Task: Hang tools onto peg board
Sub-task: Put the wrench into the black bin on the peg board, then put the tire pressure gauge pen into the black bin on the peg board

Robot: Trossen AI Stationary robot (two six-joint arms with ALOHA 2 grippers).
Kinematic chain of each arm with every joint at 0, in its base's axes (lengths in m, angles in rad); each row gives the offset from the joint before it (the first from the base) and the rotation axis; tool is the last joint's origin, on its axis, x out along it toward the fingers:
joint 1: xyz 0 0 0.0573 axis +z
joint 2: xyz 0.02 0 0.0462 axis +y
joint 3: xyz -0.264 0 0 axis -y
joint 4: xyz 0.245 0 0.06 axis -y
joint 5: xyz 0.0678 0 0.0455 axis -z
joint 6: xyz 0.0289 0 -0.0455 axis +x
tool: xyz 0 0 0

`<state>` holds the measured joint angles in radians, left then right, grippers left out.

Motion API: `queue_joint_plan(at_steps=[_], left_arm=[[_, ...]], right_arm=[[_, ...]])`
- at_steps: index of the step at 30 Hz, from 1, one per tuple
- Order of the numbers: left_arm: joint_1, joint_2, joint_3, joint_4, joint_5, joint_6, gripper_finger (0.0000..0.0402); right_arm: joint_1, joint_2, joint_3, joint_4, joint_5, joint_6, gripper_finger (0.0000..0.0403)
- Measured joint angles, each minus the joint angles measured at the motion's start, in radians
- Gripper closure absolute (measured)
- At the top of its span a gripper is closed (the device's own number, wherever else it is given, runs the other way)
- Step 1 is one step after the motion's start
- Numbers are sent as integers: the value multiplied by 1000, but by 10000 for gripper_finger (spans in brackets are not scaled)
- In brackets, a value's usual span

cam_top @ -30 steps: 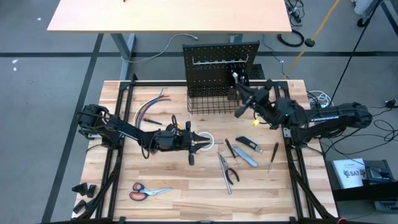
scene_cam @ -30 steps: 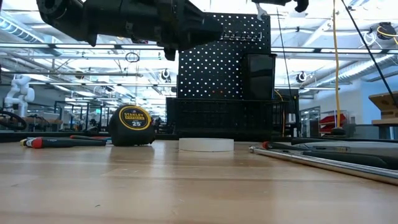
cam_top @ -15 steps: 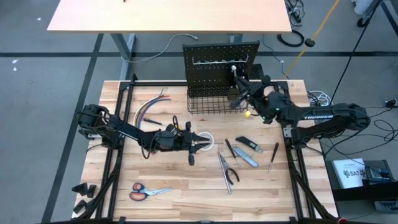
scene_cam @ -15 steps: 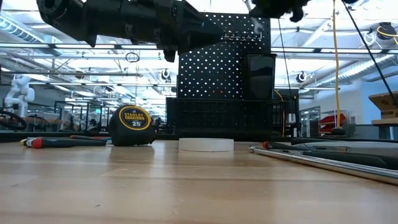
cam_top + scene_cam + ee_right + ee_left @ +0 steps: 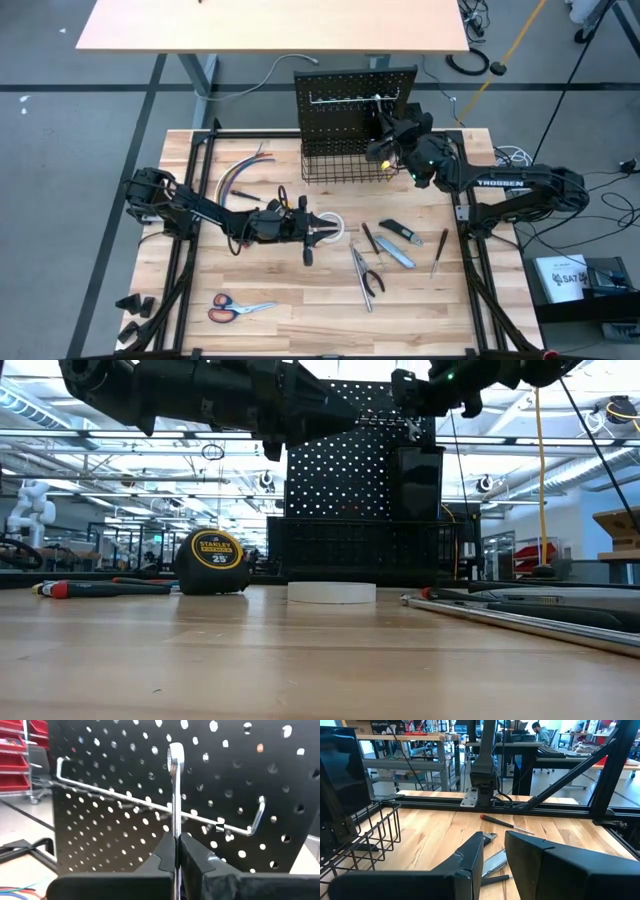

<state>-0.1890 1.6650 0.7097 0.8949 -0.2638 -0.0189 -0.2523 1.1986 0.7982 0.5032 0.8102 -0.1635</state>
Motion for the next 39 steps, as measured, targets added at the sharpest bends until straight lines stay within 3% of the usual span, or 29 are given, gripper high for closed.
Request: queue_joint_plan(at_steps=[15,29,39], left_arm=[[0,0,0,-14,-3,-1,315],[0,0,0,-25,-3,0,315],[0,0,0,-26,-3,-1,315]], right_arm=[[-69,57,0,-66,0,22,394],[-41,27,0,-87,8,-2,266],[51,-108,0,-57,4,-64,237]])
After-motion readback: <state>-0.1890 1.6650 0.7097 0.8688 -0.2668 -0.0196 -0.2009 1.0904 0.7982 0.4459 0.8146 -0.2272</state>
